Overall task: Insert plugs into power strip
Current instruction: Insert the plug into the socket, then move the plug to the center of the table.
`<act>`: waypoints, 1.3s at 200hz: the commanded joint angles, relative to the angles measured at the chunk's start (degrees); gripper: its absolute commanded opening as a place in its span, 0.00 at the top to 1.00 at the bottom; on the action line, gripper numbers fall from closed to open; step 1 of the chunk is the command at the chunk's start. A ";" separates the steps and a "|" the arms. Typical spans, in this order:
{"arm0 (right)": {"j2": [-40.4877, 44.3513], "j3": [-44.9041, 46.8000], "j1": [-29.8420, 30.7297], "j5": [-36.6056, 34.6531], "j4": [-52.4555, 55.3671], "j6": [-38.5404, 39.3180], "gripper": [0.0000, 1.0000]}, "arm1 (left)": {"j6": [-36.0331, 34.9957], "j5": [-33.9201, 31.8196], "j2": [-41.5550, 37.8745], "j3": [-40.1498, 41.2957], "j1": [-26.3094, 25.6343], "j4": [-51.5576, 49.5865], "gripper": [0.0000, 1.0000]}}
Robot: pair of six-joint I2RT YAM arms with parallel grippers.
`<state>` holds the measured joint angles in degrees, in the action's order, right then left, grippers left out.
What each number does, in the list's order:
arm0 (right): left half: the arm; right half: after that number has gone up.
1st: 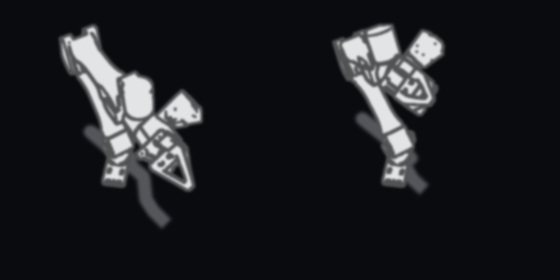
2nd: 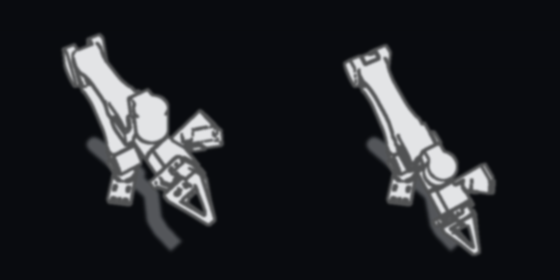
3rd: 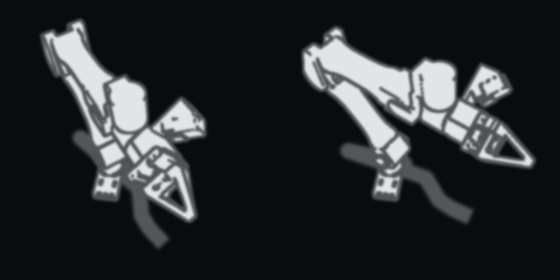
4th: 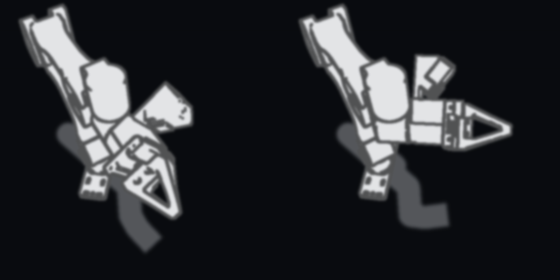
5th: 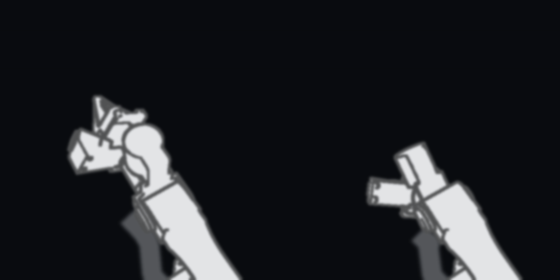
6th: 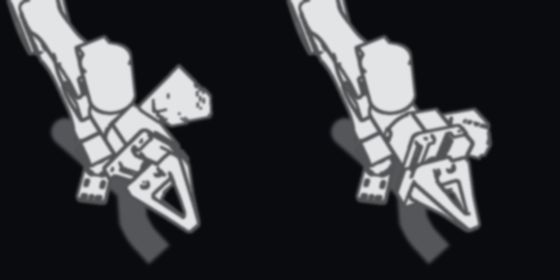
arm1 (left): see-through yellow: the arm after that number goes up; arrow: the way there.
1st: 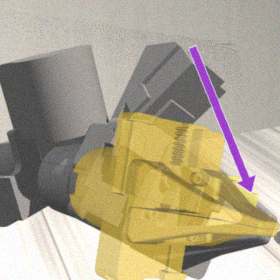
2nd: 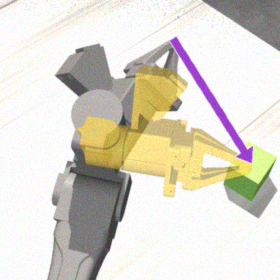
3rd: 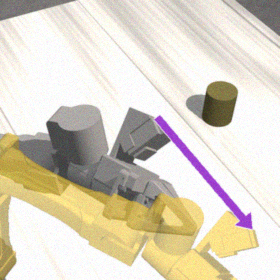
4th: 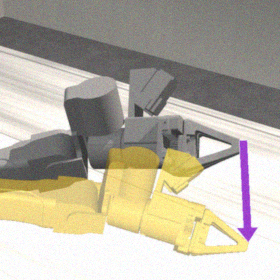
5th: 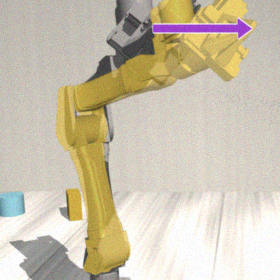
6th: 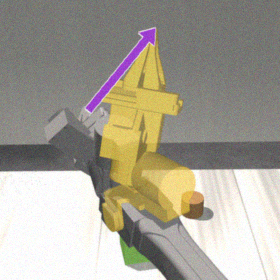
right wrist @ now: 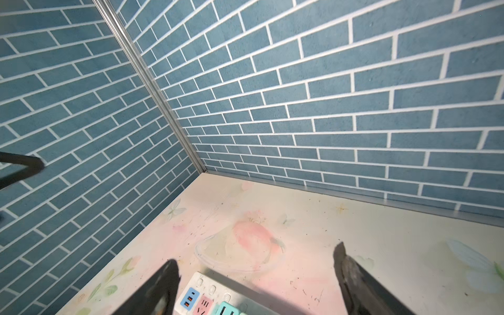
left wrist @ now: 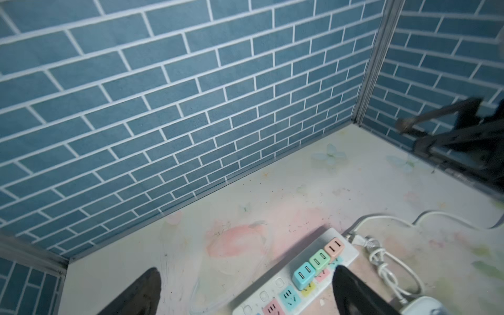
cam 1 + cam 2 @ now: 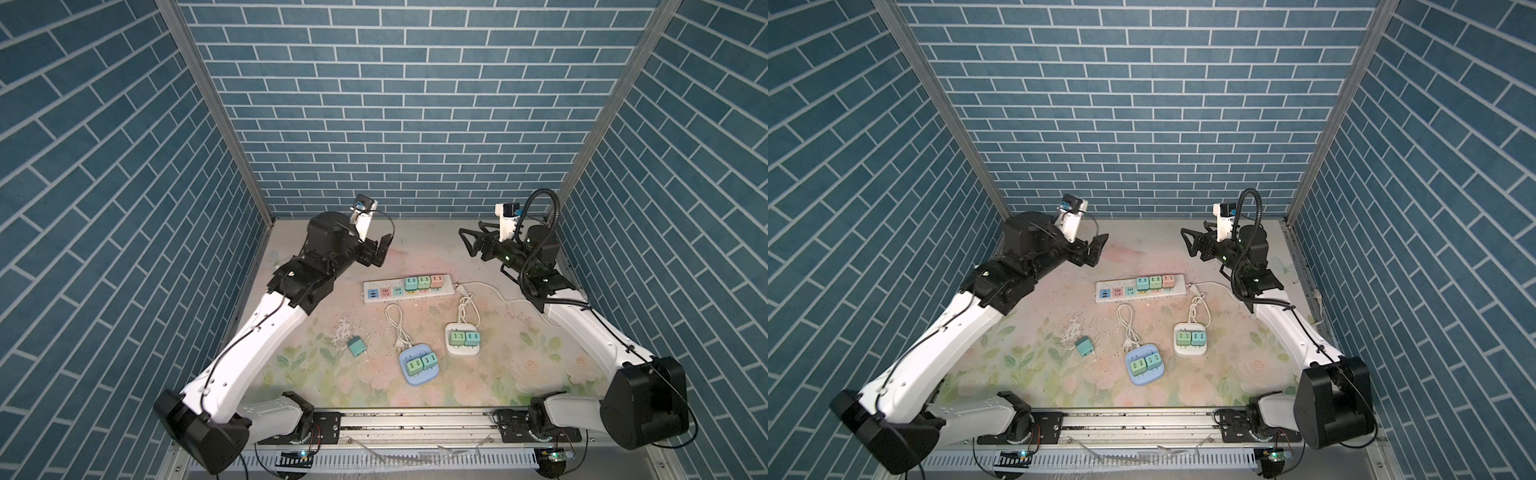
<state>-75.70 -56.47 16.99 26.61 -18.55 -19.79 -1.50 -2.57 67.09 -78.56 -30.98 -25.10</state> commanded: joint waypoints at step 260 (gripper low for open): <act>-30.25 -11.01 49.26 -23.41 20.57 5.11 0.25 | 33.33 -38.45 -32.15 21.33 -10.82 -42.92 0.01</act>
<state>-102.52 -62.19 65.25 4.21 -1.96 -15.97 31.18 -38.11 35.68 -56.60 -42.94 -66.61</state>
